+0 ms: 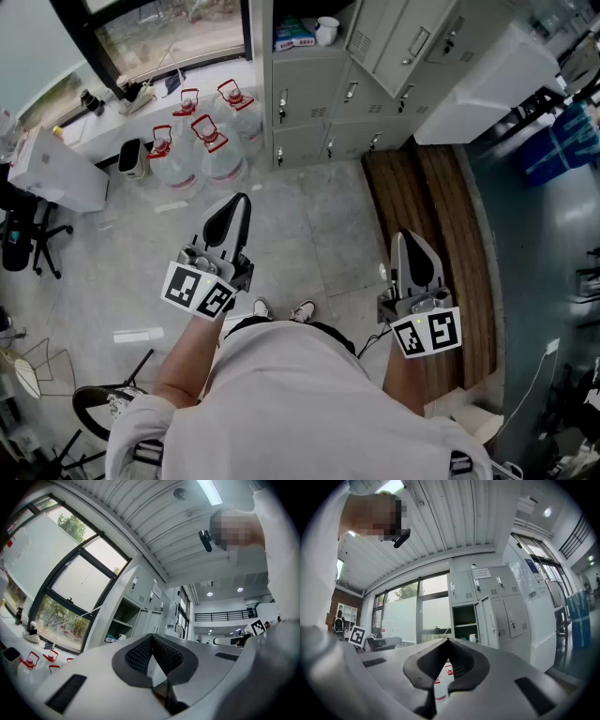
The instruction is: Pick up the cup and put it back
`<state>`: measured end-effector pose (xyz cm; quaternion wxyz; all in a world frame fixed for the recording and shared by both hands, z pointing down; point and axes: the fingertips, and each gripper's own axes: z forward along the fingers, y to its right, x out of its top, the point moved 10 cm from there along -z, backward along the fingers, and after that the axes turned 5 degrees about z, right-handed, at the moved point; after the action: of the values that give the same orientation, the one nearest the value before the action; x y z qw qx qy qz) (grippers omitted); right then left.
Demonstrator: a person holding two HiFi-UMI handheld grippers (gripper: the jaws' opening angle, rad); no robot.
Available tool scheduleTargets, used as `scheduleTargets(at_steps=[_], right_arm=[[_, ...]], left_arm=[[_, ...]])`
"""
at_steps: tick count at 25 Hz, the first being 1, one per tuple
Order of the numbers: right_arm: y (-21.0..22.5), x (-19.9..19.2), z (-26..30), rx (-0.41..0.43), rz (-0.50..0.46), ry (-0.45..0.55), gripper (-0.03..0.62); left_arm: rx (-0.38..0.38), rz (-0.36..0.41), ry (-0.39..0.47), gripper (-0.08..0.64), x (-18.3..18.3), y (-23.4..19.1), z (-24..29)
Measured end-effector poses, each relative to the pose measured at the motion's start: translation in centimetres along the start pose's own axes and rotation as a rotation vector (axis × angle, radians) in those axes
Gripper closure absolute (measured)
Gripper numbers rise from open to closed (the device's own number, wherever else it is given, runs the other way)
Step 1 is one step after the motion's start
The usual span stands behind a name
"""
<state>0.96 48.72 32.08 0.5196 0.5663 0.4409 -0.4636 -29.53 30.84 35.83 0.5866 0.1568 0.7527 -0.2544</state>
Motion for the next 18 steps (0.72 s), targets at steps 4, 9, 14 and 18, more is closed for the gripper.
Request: scheduleTargets(at_steps=[4, 9, 14, 18], right_arm=[[0.1, -0.1, -0.3, 0.001, 0.002, -0.003, 0.575], [0.8, -0.5, -0.6, 0.038, -0.021, -0.022, 0.575], [1.3, -1.8, -0.8, 0.059, -0.029, -0.048, 0.575], [2.2, -2.0, -0.1, 0.068, -0.019, -0.06, 0.575]], left_arm=[[0.008, 0.002, -0.004, 0.54, -0.1, 0.3, -0.3], [0.016, 0.029, -0.003, 0.54, -0.1, 1.1, 0.0], [0.038, 0.037, -0.006, 0.54, -1.1, 2.0, -0.5], [0.051, 0.045, -0.012, 0.54, -1.3, 1.9, -0.1]])
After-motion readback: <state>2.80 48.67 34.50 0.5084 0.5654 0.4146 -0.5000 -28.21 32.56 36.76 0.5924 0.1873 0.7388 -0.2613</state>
